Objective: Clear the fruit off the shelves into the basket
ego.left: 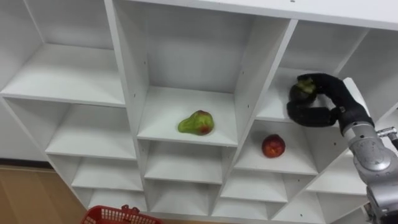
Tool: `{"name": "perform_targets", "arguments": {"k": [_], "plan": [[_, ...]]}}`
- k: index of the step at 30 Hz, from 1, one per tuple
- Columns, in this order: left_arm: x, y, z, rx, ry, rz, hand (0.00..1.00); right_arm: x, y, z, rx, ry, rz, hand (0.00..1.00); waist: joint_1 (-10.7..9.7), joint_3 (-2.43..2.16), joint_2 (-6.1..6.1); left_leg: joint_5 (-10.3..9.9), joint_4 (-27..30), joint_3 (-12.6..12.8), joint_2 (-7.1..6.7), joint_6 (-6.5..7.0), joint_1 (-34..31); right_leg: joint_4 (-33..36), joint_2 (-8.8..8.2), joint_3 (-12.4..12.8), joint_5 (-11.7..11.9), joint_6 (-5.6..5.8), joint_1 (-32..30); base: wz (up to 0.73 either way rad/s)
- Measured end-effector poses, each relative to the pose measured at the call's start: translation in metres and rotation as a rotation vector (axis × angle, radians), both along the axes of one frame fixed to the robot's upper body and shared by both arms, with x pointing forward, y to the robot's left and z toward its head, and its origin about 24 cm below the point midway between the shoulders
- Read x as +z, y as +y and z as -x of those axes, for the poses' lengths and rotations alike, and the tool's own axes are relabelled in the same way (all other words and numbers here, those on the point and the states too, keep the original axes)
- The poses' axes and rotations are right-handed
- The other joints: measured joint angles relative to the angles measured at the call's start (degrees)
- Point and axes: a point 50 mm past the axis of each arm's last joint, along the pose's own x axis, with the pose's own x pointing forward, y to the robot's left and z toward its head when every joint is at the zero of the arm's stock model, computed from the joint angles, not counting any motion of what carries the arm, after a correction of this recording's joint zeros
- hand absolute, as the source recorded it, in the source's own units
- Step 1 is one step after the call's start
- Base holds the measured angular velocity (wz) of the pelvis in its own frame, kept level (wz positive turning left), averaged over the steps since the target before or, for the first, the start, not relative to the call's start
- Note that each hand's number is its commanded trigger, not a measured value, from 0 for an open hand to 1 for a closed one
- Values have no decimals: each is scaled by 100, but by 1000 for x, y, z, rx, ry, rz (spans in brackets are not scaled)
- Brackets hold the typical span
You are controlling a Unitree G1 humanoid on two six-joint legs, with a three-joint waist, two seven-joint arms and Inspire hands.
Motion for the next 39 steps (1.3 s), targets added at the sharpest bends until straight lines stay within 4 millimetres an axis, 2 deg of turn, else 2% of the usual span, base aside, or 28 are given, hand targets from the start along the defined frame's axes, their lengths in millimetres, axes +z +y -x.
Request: {"name": "perform_targets", "arguments": {"k": [8, 20, 25, 32, 35, 39], "plan": [[0, -1, 0, -4, 1, -10, 100, 5, -4, -2, -17, -23, 60, 100, 7, -7, 11, 0, -9, -3, 0, 0, 2, -3, -1, -25, 0, 0, 8, 0], [0, -1, 0, -6, -3, -29, 100, 1, 0, -1, -11, -4, 63, 100, 22, -5, 15, 0, -16, -1, 0, -1, 44, -12, -6, -65, 0, 0, 57, 0], [0, 0, -1, -10, -4, -34, 100, 4, 7, 8, 5, -36, 40, 100, 16, -21, 28, 5, -34, -27, 3, -10, 9, -18, 5, -48, -1, 1, 13, -1], [0, 0, -2, -7, -15, -36, 100, 4, 18, 19, 29, -61, -79, 100, -5, -31, 45, 11, -48, 28, 13, -16, 63, -16, 19, 62, -1, 1, 8, -6], [0, 0, -1, -9, -14, -41, 100, 3, 23, 23, 35, -63, -177, 100, -49, -32, 55, 9, -48, 22, 17, -16, 57, -16, 19, 46, -1, 1, 7, 0], [1, -2, -5, -11, -31, -40, 100, -2, 33, 39, 68, -58, -397, 100, -29, -48, 92, -3, -88, 111, 46, -31, 31, -12, 41, 82, -1, 1, -40, -5]]}}
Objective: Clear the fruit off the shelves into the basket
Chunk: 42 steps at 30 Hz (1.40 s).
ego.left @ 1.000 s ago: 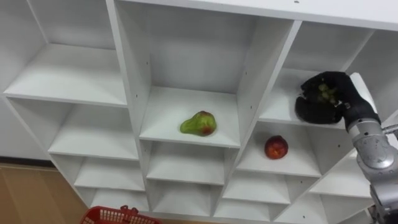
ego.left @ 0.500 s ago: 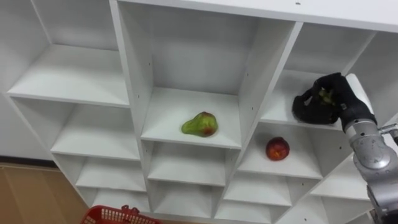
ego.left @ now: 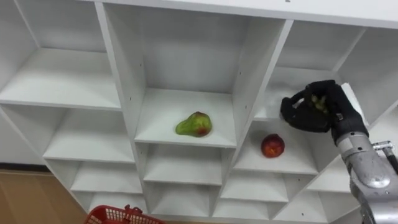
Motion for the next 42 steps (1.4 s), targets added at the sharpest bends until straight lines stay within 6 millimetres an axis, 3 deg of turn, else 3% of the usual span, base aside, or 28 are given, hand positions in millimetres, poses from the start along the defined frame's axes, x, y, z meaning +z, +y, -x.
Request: {"name": "perform_targets", "arguments": {"k": [4, 6, 8, 11, 16, 22, 28, 34, 37, 42], "plan": [[1, -4, -8, -2, -23, 4, 100, -16, 31, 20, 177, 77, -208, 100, -30, 7, 48, -3, 12, 37, 17, -7, -2, 11, 9, 4, 4, -7, -13, -7], [1, -8, -13, -8, -36, 15, 100, -42, 56, 44, 341, 267, -271, 100, 59, 38, 114, -2, 12, 84, 13, -5, -15, 25, 2, 46, 8, -13, -62, -10], [0, -10, -13, -14, -33, 29, 100, -51, 71, 54, 455, 349, -303, 100, 68, 54, 166, 6, 18, 93, -11, 8, -68, 45, -21, 56, 8, -13, -122, -6], [0, -12, -12, -19, -29, 46, 100, -47, 78, 56, 560, 347, -329, 100, 69, 46, 246, 22, 5, 131, -29, 33, -128, 107, -41, 112, 8, -12, -241, -6], [1, -13, -15, -56, -34, 42, 100, -31, 86, 53, 673, 282, -408, 100, 195, 42, 185, 24, 1, 172, -13, 31, -87, 98, -29, 147, 7, -13, -227, -4], [5, -17, -23, -98, -71, 0, 100, -31, 99, 59, 766, 289, -547, 100, 234, 57, 135, 21, 16, 175, -11, 31, -89, 104, -31, 137, 8, -12, -215, 0], [5, -16, -23, -82, -82, -24, 100, -52, 104, 70, 758, 403, -613, 100, 253, 70, 117, 13, 46, 140, -11, 34, -151, 114, -34, 99, 8, -12, -232, 3], [7, -26, -32, -112, -122, -40, 100, -77, 105, 79, 629, 484, -756, 100, 186, 82, 68, 13, 262, -2, -26, 35, -518, 221, -61, -30, 7, -13, -485, 12], [9, -33, -44, -125, -155, -50, 100, -103, 102, 87, 498, 590, -803, 100, 182, 98, 62, 9, 369, -9, -30, 39, -718, 321, -73, -38, 8, -14, -682, 2], [12, -48, -55, -149, -197, -25, 100, -124, 92, 98, 309, 656, -898, 100, 177, 119, 107, 25, 504, 9, -33, 52, -1127, 445, -92, -40, 32, -45, -1098, -3]]}}
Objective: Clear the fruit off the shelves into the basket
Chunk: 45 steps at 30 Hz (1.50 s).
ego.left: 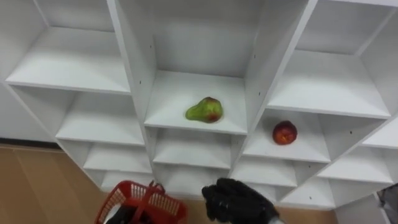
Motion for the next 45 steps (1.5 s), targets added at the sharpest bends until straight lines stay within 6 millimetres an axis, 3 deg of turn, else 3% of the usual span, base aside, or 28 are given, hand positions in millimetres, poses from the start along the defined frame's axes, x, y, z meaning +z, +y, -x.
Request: {"name": "perform_targets", "arguments": {"k": [5, 10, 14, 21, 24, 38, 45], "plan": [[3, -16, -14, -47, -36, 29, 100, -11, -5, -1, -69, 70, -3, 100, -4, 39, 92, 50, 92, 15, 0, 0, -399, 184, -24, -2, 8, -14, -470, -2], [4, -29, -19, -99, -48, 57, 100, -23, 2, -8, -101, 150, -23, 100, -8, 47, 116, 80, 192, 28, -1, -4, -681, 294, -42, 6, 14, -25, -791, -1], [6, -39, -23, -148, -62, 72, 100, -23, 4, -13, -145, 167, -43, 100, 0, 56, 118, 98, 259, 30, -15, 19, -910, 391, -75, 3, 15, -25, -1024, 0], [13, -61, -39, -231, -108, 99, 100, -22, 0, -26, -192, 181, -26, 100, 13, 135, 227, 118, 378, 49, -19, 36, -1273, 596, -105, 38, 14, -28, -1408, -1], [14, -64, -42, -234, -114, 107, 100, -22, 0, -28, -210, 186, -25, 100, 11, 138, 254, 137, 380, 100, -33, 32, -1348, 660, -114, 96, 4, -42, -1550, -10], [20, -74, -54, -306, -132, 108, 100, -23, 9, -43, -205, 215, -18, 100, -2, 147, 244, 169, 348, 195, -34, 38, -1320, 658, -119, 176, 4, -43, -1593, -3], [19, -76, -54, -327, -125, 100, 100, -25, 14, -39, -157, 238, -15, 100, -4, 198, 170, 170, 337, 206, -23, 38, -1336, 635, -110, 176, 4, -43, -1603, 0]]}}
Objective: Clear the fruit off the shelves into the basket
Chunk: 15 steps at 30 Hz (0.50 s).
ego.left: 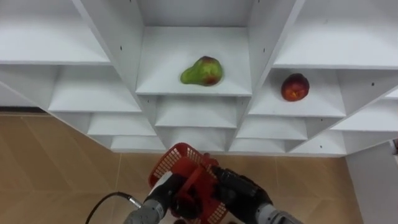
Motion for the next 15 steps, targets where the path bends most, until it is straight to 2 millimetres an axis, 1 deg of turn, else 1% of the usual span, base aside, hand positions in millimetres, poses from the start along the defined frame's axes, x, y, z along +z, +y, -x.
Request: {"name": "perform_targets", "arguments": {"k": [5, 7, 9, 12, 15], "plan": [[-1, -1, 2, -11, 4, -8, 100, -9, -2, 9, -3, 61, 26, 100, -6, 12, 3, 1, -45, -1, 13, -2, -19, -88, 23, -5, 25, -4, 0, 0], [0, -1, 0, -11, 0, -7, 100, -9, -2, 11, 4, 68, 29, 100, -17, 28, 30, 1, -59, 5, 9, -2, -19, -91, 21, 5, 25, -4, -9, 0], [1, -2, -1, -10, -5, -5, 100, -9, -2, 11, 5, 68, 29, 100, -39, 32, 43, 1, -62, 10, 10, -2, -17, -87, 20, 5, 25, -4, -11, 0], [3, -3, -7, 8, -20, -2, 100, -9, -2, 11, 5, 66, 29, 100, -35, 32, 71, 1, -71, 16, 10, -2, -12, -85, 18, 4, 25, -4, -13, 0], [4, -6, -9, 10, -28, 3, 100, -9, -2, 11, 6, 66, 27, 100, -54, 21, 104, 1, -90, 27, 6, -2, -5, -64, 11, 10, 25, -4, -27, 0]]}}
